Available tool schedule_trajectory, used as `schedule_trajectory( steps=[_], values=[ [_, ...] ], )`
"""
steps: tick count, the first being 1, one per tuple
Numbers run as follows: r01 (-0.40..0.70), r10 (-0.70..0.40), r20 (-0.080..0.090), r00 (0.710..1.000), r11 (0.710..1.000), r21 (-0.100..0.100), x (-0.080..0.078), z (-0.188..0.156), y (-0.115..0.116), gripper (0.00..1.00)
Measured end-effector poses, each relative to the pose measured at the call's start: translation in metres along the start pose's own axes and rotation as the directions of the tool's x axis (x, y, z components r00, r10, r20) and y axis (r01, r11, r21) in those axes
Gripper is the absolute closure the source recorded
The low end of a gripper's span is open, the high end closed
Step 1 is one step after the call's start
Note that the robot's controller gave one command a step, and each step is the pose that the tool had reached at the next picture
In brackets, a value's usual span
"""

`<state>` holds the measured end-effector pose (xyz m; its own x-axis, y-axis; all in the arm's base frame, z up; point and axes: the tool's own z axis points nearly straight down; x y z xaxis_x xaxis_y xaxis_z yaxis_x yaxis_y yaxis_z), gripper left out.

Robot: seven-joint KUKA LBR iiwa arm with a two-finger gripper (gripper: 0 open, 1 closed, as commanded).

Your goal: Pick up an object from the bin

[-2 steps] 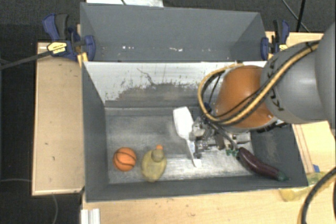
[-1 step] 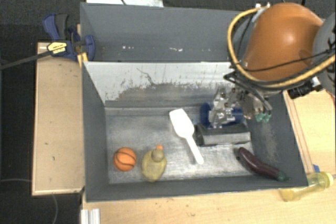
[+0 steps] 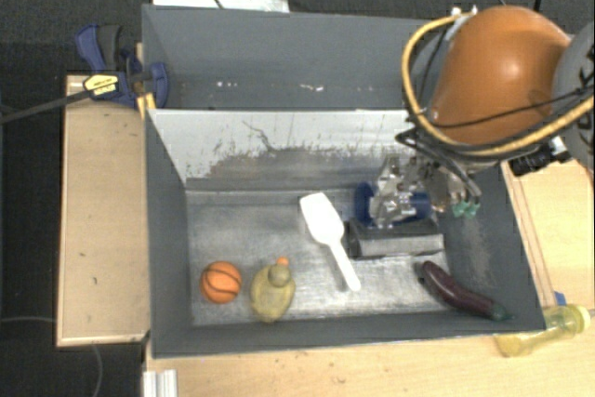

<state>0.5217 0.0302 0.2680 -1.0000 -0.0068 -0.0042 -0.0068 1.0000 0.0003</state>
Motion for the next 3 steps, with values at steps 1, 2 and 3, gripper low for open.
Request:
schedule_trajectory(
  steps=[1, 2, 3],
  values=[
    [0.031, -0.031, -0.004, 1.000, 1.000, 0.000, 0.004, 0.098, -0.005, 0.00],
    [0.030, -0.030, -0.002, 1.000, 1.000, 0.000, 0.003, 0.097, -0.005, 0.00],
    [0.025, -0.025, 0.008, 1.000, 1.000, -0.001, -0.013, 0.136, -0.022, 0.00]
  ],
)
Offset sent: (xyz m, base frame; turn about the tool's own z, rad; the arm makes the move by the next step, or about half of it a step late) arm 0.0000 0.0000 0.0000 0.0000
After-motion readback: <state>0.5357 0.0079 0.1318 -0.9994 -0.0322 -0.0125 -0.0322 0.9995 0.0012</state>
